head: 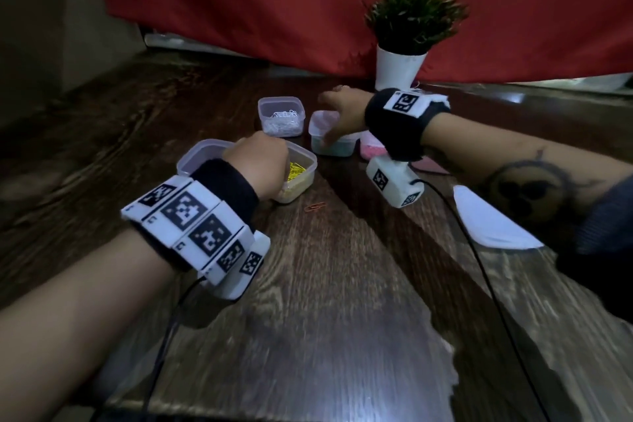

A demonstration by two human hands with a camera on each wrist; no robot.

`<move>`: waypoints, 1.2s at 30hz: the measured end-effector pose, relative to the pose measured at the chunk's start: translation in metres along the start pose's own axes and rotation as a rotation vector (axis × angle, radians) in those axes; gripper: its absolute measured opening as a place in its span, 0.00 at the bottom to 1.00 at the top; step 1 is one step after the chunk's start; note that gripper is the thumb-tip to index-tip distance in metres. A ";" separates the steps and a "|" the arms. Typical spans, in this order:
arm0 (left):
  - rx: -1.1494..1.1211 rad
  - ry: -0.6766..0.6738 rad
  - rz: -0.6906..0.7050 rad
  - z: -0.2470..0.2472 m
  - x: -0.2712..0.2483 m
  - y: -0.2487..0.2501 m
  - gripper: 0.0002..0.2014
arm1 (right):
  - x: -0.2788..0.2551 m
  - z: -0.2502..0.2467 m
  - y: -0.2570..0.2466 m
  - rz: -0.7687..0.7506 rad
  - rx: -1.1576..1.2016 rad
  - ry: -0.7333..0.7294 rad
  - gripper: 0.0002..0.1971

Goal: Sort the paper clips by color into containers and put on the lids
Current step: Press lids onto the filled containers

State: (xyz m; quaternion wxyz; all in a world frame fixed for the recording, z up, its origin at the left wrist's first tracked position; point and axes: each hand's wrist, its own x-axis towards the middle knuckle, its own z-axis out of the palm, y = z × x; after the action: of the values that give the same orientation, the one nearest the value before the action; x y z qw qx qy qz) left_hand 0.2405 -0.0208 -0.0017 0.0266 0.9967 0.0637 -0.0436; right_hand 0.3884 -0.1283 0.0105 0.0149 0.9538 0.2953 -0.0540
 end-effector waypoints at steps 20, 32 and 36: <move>-0.203 -0.357 0.212 0.020 0.009 0.024 0.09 | -0.035 -0.021 0.100 0.259 0.611 -0.085 0.20; -0.299 -0.338 0.141 0.027 0.013 0.020 0.08 | -0.082 -0.001 0.159 0.402 0.682 -0.259 0.44; -0.143 -0.379 0.143 0.024 0.009 0.024 0.06 | -0.066 0.013 0.135 0.330 0.162 -0.232 0.50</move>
State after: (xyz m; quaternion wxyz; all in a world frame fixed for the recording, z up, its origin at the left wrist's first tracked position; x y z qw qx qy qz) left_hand 0.2504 -0.0445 -0.0248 0.1116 0.9682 -0.0105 -0.2237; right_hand 0.4095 -0.2772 0.0047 -0.0192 0.9746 0.1264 -0.1837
